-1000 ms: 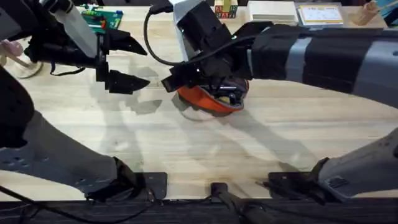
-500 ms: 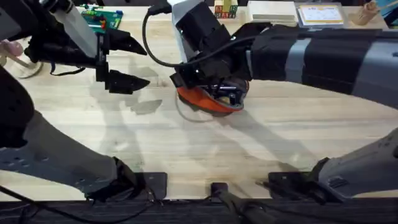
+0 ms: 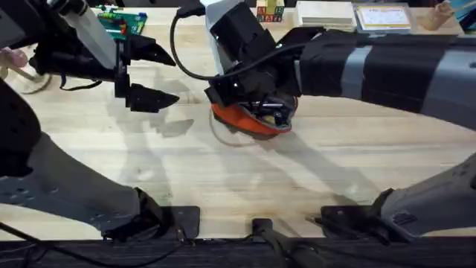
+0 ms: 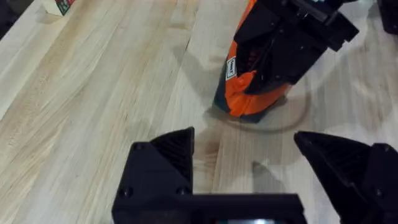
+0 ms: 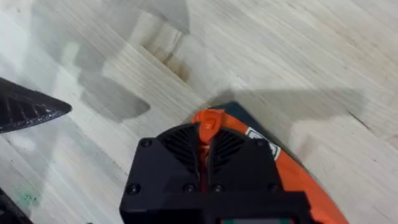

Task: Unzip the bag, pick up the pens from the table one at a time and place them inside, then zip the bag closed.

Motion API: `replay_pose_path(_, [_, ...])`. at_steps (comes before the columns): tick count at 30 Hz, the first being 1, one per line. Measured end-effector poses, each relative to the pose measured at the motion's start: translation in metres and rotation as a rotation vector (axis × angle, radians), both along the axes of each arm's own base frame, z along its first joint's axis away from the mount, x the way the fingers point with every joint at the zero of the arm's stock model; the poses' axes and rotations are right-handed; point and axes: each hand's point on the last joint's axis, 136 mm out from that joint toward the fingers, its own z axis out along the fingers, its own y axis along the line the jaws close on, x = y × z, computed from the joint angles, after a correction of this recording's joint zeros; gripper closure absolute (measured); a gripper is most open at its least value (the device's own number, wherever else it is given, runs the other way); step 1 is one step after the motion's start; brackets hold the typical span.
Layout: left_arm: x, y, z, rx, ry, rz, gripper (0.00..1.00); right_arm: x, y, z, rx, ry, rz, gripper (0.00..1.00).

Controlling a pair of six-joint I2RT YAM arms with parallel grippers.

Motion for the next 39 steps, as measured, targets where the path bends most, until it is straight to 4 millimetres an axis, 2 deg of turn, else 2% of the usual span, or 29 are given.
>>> replay_pose_path(4, [0.000,0.000,0.000,0.000,0.000,0.000,0.006,0.000,0.000,0.005,0.007,-0.008,0.000,0.971])
replay_pose_path(14, [0.000,0.000,0.000,-0.001,0.002,0.000,0.006,-0.003,-0.004,0.043,0.057,-0.058,-0.001,0.971])
replay_pose_path(21, [-0.004,-0.004,0.002,-0.013,0.028,-0.006,0.007,-0.004,-0.005,0.046,0.062,-0.062,-0.002,0.971])
replay_pose_path(25, [-0.006,-0.015,0.002,-0.014,0.033,-0.044,0.007,-0.004,-0.005,0.046,0.062,-0.063,-0.001,0.971])
replay_pose_path(34, [-0.021,-0.059,-0.005,0.035,0.051,-0.224,0.007,-0.004,-0.005,0.046,0.062,-0.063,-0.001,0.970])
replay_pose_path(39, [-0.024,-0.065,-0.007,0.048,0.054,-0.253,0.007,-0.004,-0.005,0.046,0.062,-0.063,-0.001,0.970])
